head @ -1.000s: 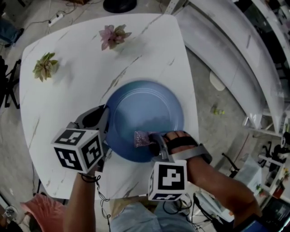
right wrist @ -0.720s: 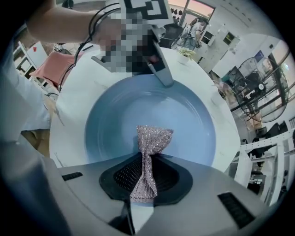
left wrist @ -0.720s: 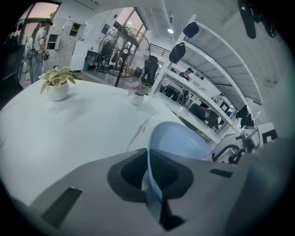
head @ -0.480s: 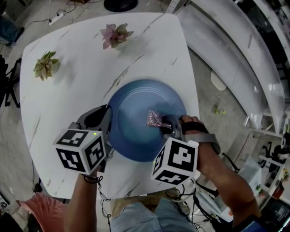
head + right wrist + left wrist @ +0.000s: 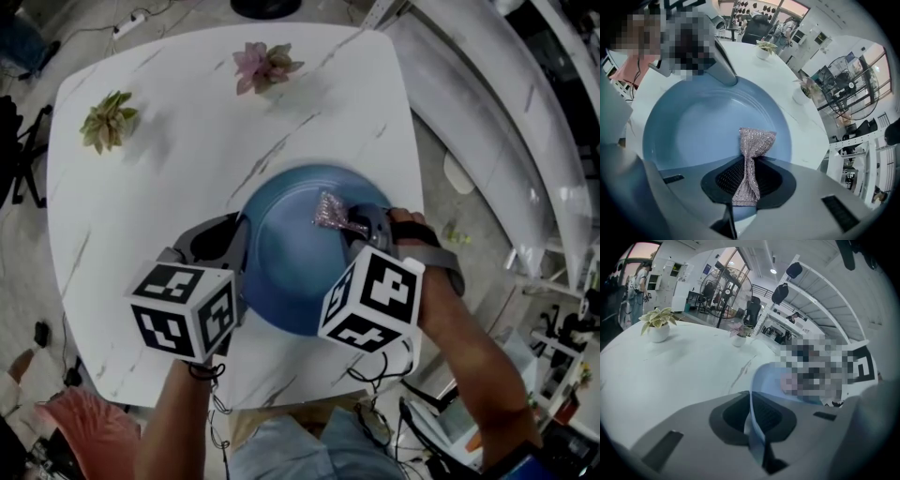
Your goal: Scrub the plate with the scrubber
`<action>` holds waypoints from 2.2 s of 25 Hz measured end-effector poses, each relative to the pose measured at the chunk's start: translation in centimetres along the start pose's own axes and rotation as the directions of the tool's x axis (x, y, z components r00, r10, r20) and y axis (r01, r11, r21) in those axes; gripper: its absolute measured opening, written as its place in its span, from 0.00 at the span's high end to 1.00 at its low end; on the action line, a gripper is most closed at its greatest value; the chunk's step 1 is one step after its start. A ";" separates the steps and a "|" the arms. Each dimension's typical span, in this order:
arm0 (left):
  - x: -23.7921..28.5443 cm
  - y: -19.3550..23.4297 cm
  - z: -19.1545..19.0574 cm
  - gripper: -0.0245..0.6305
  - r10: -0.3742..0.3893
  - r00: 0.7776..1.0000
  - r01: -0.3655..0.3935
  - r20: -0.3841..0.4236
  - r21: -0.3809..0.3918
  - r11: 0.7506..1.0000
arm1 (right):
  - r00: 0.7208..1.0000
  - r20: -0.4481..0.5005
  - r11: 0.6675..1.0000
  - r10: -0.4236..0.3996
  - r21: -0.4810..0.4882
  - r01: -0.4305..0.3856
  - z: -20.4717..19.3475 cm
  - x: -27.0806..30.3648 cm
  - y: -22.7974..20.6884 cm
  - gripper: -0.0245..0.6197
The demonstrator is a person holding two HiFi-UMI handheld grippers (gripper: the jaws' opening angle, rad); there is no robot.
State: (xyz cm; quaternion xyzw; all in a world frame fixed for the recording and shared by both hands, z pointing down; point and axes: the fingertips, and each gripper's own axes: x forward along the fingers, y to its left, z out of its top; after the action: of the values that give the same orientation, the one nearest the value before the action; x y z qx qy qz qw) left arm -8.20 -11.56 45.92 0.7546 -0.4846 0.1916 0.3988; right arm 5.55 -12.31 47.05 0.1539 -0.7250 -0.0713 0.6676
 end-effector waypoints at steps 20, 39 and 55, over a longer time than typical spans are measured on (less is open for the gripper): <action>0.1 0.2 0.0 0.94 0.006 1.000 -0.006 0.005 -0.006 1.000 | 0.989 0.141 0.977 0.034 -0.214 -0.003 4.4 -1.2 4.9 0.84; -13.4 -2.8 4.8 0.88 0.169 0.953 -0.203 0.251 0.116 0.972 | 0.916 0.397 0.992 0.067 0.075 -0.105 -0.7 -17.7 2.1 0.83; -30.5 -20.1 20.5 0.95 0.012 0.564 -0.340 0.825 0.219 0.915 | 0.188 0.750 0.757 -0.635 0.652 -0.045 4.5 -41.0 -8.6 0.81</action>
State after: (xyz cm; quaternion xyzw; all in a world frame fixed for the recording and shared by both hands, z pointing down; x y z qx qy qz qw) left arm -6.36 -5.78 4.53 0.7632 -0.6435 -0.0501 -0.0308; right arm 4.70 -7.86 5.17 0.4044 -0.9112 -0.0771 -0.0164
